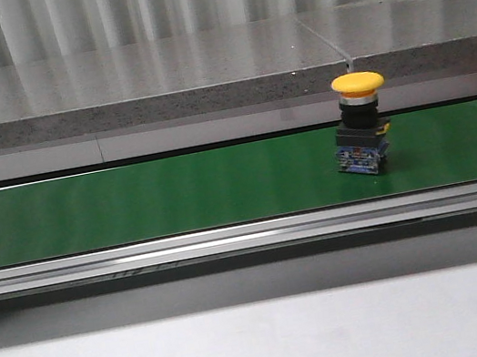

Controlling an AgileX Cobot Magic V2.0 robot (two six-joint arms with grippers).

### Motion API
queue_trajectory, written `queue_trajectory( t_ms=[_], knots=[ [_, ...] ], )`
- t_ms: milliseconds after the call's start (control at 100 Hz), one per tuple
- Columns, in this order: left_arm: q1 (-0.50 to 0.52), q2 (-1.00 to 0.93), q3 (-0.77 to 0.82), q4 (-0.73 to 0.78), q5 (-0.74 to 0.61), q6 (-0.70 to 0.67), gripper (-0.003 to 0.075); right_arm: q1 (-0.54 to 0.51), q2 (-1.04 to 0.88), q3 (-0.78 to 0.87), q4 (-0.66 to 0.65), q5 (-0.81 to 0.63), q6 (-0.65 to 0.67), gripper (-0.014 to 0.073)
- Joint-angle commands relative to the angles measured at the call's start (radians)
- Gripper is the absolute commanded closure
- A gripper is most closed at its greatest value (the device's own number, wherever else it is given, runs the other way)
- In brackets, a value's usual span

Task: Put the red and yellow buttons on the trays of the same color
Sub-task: 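Move the right gripper back over the belt above the yellow button, then grasp the yellow button on the belt with the right gripper and lift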

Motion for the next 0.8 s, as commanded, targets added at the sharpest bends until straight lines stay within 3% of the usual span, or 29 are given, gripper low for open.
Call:
queue_trajectory(
  t_ms=[0, 350, 790],
  knots=[
    [-0.006, 0.011, -0.026, -0.013, -0.076, -0.001, 0.0741, 0.036, 0.019, -0.021, -0.013, -0.09, -0.015, 0.001],
    [-0.006, 0.011, -0.026, -0.013, -0.076, -0.001, 0.0741, 0.096, 0.184, -0.027, -0.011, -0.274, -0.015, 0.001],
    [-0.006, 0.011, -0.026, -0.013, -0.076, -0.001, 0.0741, 0.134, 0.247, -0.032, -0.009, -0.457, -0.015, 0.001]
  ],
)
